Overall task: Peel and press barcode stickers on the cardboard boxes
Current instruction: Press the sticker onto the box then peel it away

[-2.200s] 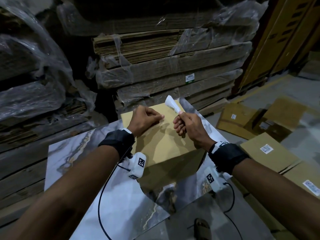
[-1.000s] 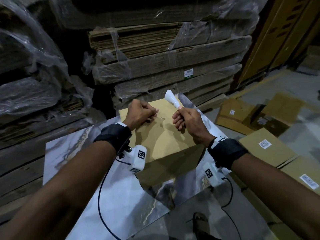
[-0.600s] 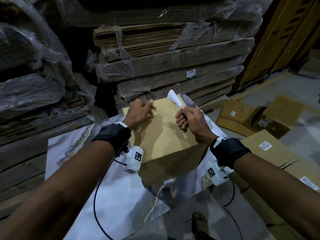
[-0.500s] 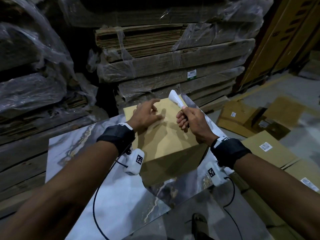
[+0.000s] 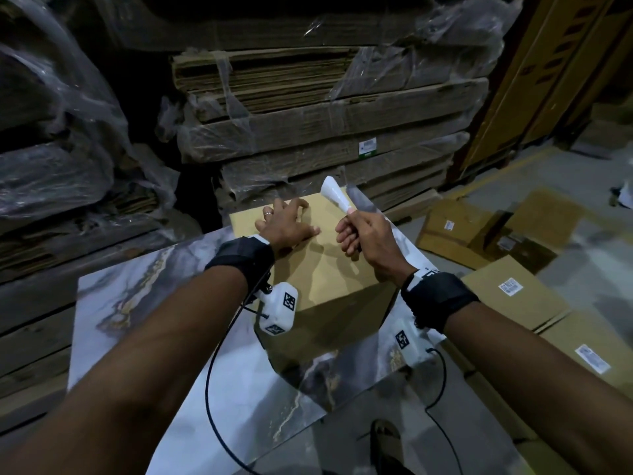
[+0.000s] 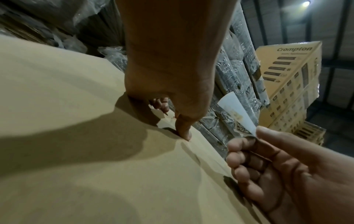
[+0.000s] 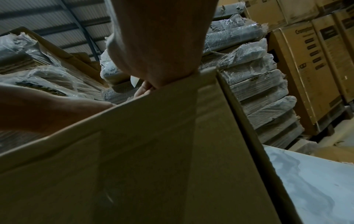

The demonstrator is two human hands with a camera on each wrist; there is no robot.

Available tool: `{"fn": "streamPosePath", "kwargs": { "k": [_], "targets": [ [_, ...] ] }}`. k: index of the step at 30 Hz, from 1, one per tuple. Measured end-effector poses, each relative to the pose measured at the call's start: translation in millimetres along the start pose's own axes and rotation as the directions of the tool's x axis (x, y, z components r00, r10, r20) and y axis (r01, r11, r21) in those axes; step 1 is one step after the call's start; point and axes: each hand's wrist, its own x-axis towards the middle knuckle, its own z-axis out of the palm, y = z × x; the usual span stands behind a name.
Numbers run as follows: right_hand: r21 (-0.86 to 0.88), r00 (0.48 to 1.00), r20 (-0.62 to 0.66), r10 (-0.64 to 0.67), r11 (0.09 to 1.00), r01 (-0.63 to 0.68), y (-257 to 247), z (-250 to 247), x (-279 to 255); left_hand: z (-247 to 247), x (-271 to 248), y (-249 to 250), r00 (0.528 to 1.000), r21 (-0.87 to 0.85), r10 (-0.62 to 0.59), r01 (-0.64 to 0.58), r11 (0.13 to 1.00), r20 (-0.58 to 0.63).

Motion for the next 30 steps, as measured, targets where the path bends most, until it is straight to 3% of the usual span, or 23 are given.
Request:
{"fn": "streamPosePath", "kwargs": {
  "k": [8, 13, 18, 23, 28, 30],
  "targets": [
    [-0.012, 1.0, 0.008, -0.02, 1.0, 0.02, 3, -2, 2, -6, 9, -8, 0.993, -0.223, -0.037, 0.062, 0.973, 0.113],
    [-0.001, 1.0, 0.013, -0.013, 1.0, 0.013, 4, -2, 4, -5, 10, -11, 0.996, -0.373, -0.085, 0.094, 0.923, 0.04],
    [-0.022, 1.0, 0.016, -0.014, 1.0, 0.015, 5, -3, 4, 2, 3, -2, 0.987, -0.212, -0.128, 0.105, 0.972, -0.096],
    [-0.022, 0.999, 0.025, -0.022, 1.0, 0.022, 4, -3, 4, -5, 3, -3, 0.993, -0.259, -0.112, 0.101, 0.961, -0.029],
    [-0.009, 1.0, 0.019, -0.014, 1.0, 0.014, 6, -3, 3, -3, 6, -1, 0.988, -0.428, -0.151, 0.141, 0.893, 0.01],
    [-0.003, 1.0, 0.02, -0.021, 1.0, 0.021, 5, -3, 2, -5, 3, -5, 0.993, -0.54, -0.117, 0.102, 0.835, 0.008]
  ]
}}
